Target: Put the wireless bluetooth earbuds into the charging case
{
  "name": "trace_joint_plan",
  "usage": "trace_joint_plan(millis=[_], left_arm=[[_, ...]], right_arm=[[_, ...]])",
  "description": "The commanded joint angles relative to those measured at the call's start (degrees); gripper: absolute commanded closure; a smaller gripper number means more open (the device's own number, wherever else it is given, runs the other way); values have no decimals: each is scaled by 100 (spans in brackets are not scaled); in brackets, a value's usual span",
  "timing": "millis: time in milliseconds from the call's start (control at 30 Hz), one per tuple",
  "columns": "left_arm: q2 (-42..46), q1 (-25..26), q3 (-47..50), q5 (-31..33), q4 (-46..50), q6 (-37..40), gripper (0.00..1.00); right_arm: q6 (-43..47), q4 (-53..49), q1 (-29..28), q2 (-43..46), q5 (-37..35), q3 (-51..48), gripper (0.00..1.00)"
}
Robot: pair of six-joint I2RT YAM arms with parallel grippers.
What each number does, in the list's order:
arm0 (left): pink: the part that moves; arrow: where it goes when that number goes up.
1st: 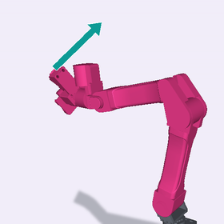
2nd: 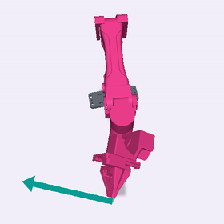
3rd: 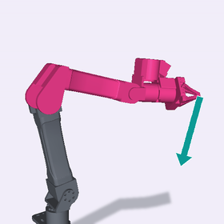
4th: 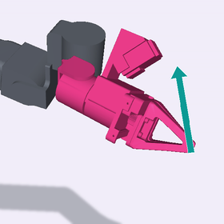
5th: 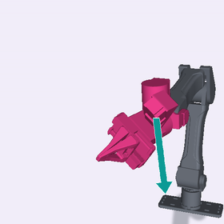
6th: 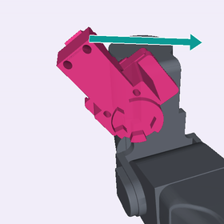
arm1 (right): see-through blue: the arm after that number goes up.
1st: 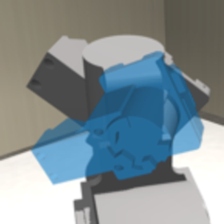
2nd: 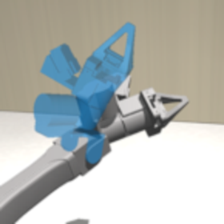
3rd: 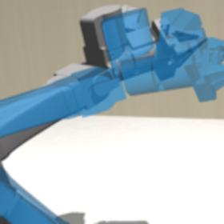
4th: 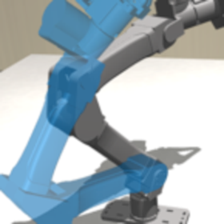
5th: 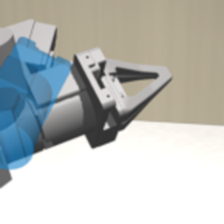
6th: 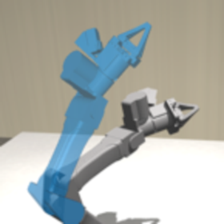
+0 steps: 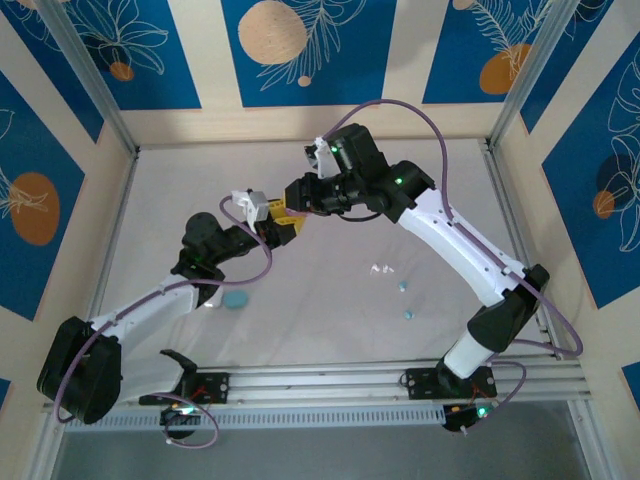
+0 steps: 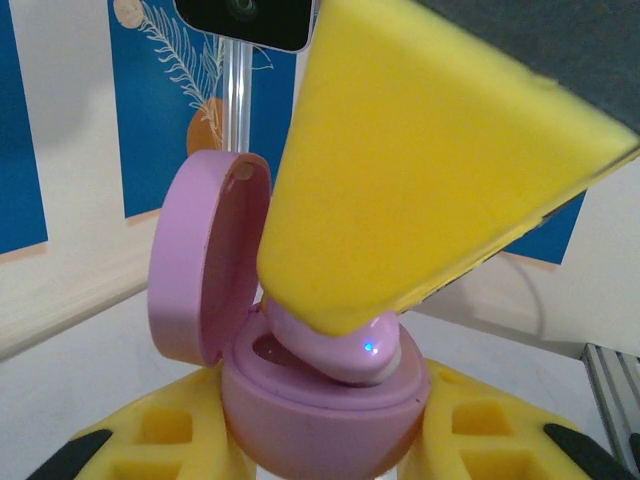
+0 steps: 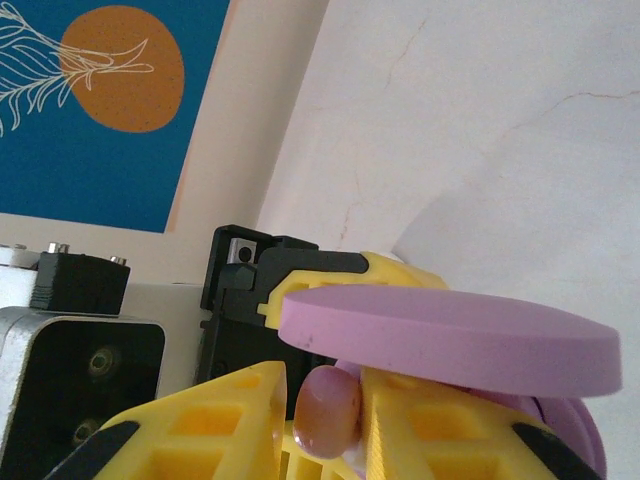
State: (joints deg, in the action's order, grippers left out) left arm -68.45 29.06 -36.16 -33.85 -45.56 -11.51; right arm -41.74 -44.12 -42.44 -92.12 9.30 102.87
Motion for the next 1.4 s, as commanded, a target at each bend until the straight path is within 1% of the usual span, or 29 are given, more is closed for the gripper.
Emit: trace_joint_plan(millis=[0, 167, 333, 500, 733, 900, 1033, 1367], left_arm=[[33, 49, -198, -7, -375, 24, 77], [48, 54, -200, 17, -352, 43, 77], [36, 48, -207, 10, -357, 32, 77], [24, 55, -216, -13, -348, 28, 77], [7, 56, -228, 5, -348, 33, 77], [-2, 50, -227, 10, -399, 12, 77], [15, 60, -216, 32, -439, -11, 77], [0, 53, -217, 18, -428, -11, 77]], right_arm=[[106, -373, -40, -76, -165, 163, 73], [107, -405, -36, -55, -176, 212, 70], [126, -428, -35, -69, -156, 251, 70], [122, -392, -32, -108, -156, 260, 74], [43, -242, -45, -182, 153, 269, 75], [91, -355, -54, -201, -10, 272, 74], [150, -484, -62, -193, -155, 343, 71], [201, -635, -98, -201, -260, 539, 69]])
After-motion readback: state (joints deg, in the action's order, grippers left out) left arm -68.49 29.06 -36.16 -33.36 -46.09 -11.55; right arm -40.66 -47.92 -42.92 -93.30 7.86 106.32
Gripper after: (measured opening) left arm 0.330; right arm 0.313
